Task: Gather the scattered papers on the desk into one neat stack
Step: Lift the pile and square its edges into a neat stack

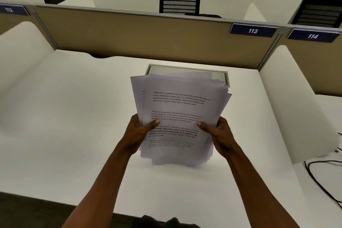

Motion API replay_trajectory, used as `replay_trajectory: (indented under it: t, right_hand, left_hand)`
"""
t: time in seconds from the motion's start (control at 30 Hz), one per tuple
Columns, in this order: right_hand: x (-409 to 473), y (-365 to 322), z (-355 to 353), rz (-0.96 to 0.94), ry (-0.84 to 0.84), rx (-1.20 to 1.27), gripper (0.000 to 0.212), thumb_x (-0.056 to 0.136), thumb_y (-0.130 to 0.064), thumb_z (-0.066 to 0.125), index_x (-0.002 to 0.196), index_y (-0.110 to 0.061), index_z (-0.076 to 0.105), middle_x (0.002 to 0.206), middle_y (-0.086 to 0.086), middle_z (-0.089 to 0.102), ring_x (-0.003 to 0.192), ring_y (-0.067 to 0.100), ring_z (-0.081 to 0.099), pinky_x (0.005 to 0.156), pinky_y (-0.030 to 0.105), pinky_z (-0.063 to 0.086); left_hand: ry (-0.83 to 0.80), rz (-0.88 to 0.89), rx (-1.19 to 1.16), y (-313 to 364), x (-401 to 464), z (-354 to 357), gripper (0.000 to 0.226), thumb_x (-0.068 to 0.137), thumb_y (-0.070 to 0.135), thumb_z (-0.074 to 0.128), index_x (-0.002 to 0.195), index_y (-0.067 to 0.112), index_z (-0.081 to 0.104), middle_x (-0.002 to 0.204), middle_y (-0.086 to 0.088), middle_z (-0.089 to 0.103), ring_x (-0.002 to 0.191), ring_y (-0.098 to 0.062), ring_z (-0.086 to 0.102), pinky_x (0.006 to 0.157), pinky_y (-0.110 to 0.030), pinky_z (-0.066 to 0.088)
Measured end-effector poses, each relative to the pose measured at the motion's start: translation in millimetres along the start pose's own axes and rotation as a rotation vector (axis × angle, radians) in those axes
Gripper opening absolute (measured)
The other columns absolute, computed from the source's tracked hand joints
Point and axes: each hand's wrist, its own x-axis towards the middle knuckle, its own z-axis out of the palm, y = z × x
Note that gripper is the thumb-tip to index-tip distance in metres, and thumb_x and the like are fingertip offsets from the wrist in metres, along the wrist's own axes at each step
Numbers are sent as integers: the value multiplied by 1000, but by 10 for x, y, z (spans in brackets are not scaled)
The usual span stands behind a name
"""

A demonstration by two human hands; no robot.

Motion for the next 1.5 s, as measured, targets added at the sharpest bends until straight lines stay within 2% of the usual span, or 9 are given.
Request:
replay_trajectory:
  t: [0.13,0.27,0.4,0.6,0.7,0.8,0.97,1.23,1.5]
  right_hand:
    - [14,-101,-5,-86,-10,19,30,80,-1,71,109,-6,70,113,14,73,104,38,67,90,47,55]
    - [13,11,13,-55,-9,26,34,79,1,72,112,-1,68,113,17,72,104,38,67,87,45,56]
    - [-36,147,18,-26,32,-24,29,79,5,72,106,-8,70,105,8,76,98,32,70,80,37,59]
    - [-63,158,9,-28,32,-115,35,71,-12,80,105,-11,72,105,7,75,98,31,70,86,46,58]
    - [-68,126,60,-23,14,-187,45,67,-21,83,110,-24,70,108,2,74,100,24,69,86,46,58]
    - [-45,74,74,-34,18,-234,50,65,-30,85,112,-25,69,109,1,74,100,24,69,87,49,58]
    - [-40,45,131,-41,-11,-218,47,68,-26,82,113,-28,67,109,2,73,99,26,70,84,51,59]
    - [-78,119,49,-26,-4,-201,35,70,-12,76,102,-25,72,107,6,75,99,28,70,88,55,56]
    - [-83,75,159,-86,17,-200,36,71,-13,72,104,-28,70,107,5,73,99,27,69,85,47,58]
  left_hand:
    - [30,82,-26,137,7,20,33,80,8,70,112,16,70,114,-11,73,104,-33,69,88,-51,56]
    - [21,64,2,108,-7,40,36,76,10,73,102,34,74,109,-2,74,101,-26,70,87,-50,58]
    - [49,23,18,-24,-50,38,36,74,12,77,102,34,74,111,-4,74,103,-26,70,90,-55,56]
    - [72,27,47,-48,-60,102,40,71,15,79,101,41,72,109,-1,73,104,-25,69,90,-53,56]
    - [46,32,108,-21,-43,120,41,68,19,83,102,40,72,109,-1,74,105,-26,68,90,-53,56]
    - [49,54,140,25,-15,114,44,64,30,86,105,34,72,107,1,75,100,-22,70,87,-48,59]
    - [16,60,181,29,9,160,52,68,25,85,116,17,68,107,-5,75,97,-25,73,82,-51,60]
    - [103,65,172,-84,-19,100,49,73,27,80,119,18,64,111,-1,73,98,-24,72,82,-48,61]
    - [230,74,115,-103,-5,169,38,81,12,76,118,12,64,110,-3,73,98,-25,71,80,-46,61]
